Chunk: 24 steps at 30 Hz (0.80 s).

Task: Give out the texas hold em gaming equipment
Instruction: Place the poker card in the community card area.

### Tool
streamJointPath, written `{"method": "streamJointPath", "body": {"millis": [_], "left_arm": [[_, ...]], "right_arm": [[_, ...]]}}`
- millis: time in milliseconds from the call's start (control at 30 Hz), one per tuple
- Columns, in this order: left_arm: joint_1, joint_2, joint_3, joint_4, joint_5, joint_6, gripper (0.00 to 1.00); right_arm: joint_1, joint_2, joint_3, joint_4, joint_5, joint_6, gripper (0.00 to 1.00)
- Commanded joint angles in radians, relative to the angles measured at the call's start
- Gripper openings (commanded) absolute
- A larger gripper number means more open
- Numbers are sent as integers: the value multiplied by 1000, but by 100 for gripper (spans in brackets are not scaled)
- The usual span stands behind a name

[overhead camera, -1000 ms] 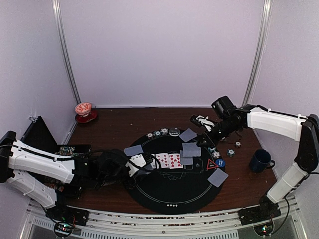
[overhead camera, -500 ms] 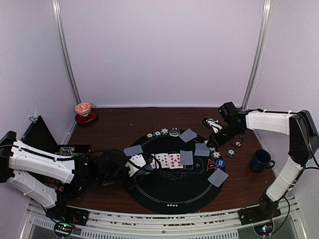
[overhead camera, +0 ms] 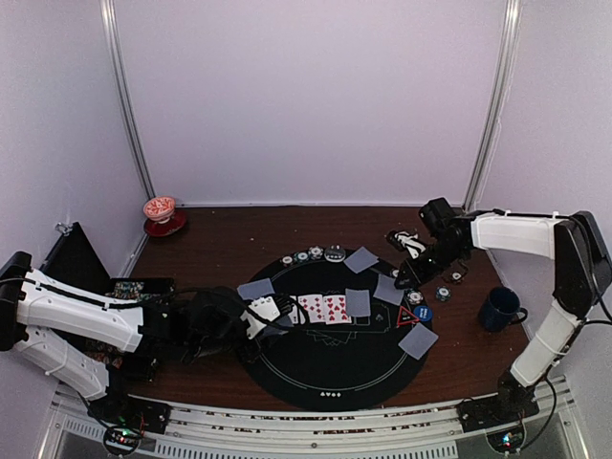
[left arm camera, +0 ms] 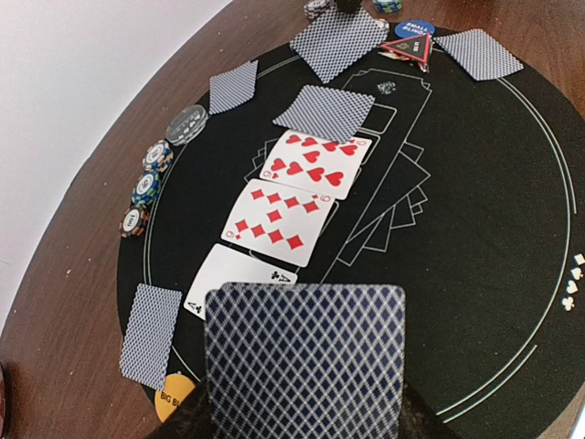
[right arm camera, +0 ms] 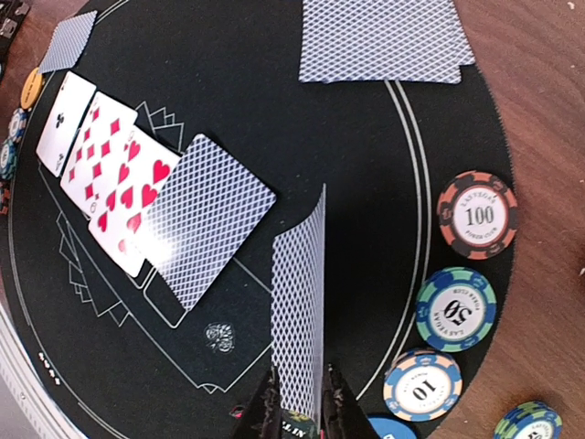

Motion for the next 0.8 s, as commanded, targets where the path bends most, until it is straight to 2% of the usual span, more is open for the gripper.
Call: {"method": "streamJointPath", "body": {"millis": [0, 100, 233, 500, 533, 567, 600, 767], "left_arm": [[-3, 0, 30, 54, -10, 3, 54], [-3, 0, 30, 53, -11, 4, 54], [-3, 3, 32, 54, -11, 4, 54], [-3, 2, 31, 54, -11, 4, 54], [-3, 3, 32, 54, -12, 5, 54], [-3, 3, 32, 54, -12, 5, 54], [-3, 4, 32, 53, -12, 5, 54], [-3, 3, 32, 52, -12, 4, 54]], "right_arm": [[-1, 20, 7, -39, -43, -25, 15], [-1, 38, 10, -38, -34, -25, 13], [0, 63, 14, -35, -8, -23, 1], [0, 69, 22, -39, 6, -24, 1], [0, 63, 21, -35, 4, -25, 5], [1, 57, 20, -30, 8, -23, 15], [1, 56, 19, -24, 19, -21, 20], [1, 69, 11, -6, 95, -7, 35]]}}
